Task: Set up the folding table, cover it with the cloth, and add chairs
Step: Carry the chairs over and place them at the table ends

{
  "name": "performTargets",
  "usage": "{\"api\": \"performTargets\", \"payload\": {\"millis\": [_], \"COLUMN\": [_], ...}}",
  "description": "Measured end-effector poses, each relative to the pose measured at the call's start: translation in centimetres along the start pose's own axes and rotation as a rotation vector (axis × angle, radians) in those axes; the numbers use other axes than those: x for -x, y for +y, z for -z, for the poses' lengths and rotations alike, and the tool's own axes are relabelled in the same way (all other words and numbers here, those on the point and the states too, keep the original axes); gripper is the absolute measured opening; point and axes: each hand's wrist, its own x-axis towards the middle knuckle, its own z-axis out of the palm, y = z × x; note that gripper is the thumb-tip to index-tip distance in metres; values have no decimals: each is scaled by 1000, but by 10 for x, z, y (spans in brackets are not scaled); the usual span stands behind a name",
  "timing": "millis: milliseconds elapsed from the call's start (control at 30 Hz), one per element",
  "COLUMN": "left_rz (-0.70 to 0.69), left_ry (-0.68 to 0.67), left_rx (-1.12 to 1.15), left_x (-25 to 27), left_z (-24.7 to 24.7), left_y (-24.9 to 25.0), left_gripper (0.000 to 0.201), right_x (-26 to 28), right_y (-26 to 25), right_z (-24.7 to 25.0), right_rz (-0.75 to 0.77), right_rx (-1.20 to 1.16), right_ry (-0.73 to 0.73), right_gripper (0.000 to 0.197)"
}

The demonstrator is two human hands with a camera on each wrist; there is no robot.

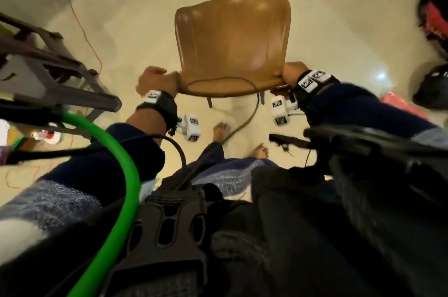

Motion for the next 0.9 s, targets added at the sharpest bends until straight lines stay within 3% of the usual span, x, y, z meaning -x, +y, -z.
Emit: {"api": "performTargets", "payload": {"millis": [33,100,233,267,333,367,467,600,700,833,900], "left_rz": [-17,14,233,251,199,189,168,118,49,-42,-113], "left_ry": [-28,-234,-563,-609,-684,-724,-841,-947,-939,-963,-997], "left_rx": [-39,-22,150,154,129,115,48,-118,-176,-246,-289], "left_x": [-8,-11,-29,-37,-50,-52,-69,-88,-79,-34,-6], "left_z": [-5,-9,-14,-13,-10,-9,-15,-23,-19,-19,-24], "left_y": [1,8,7,8,12,14,22,23,27,31,38], "left_gripper": [59,72,72,68,32,24,39,50,50,32,12], "right_x": [1,4,10,9,7,5,10,25,40,87,117], "right_y": [-2,-6,-19,-20,-19,-18,-20,-20,3,58,90], "right_z": [2,7,14,11,3,0,-2,0,-18,-43,-52], "right_rz": [-24,-120,-122,-117,-178,-213,-295,-300,-342,-469,-531], "right_rx": [10,-40,31,34,-87,-177,-220,19,-53,-262,-349], "right_ry": [1,13,1,10,37,59,12,41,121,266,320], "right_gripper": [20,17,17,18,17,15,28,32,35,38,37]}}
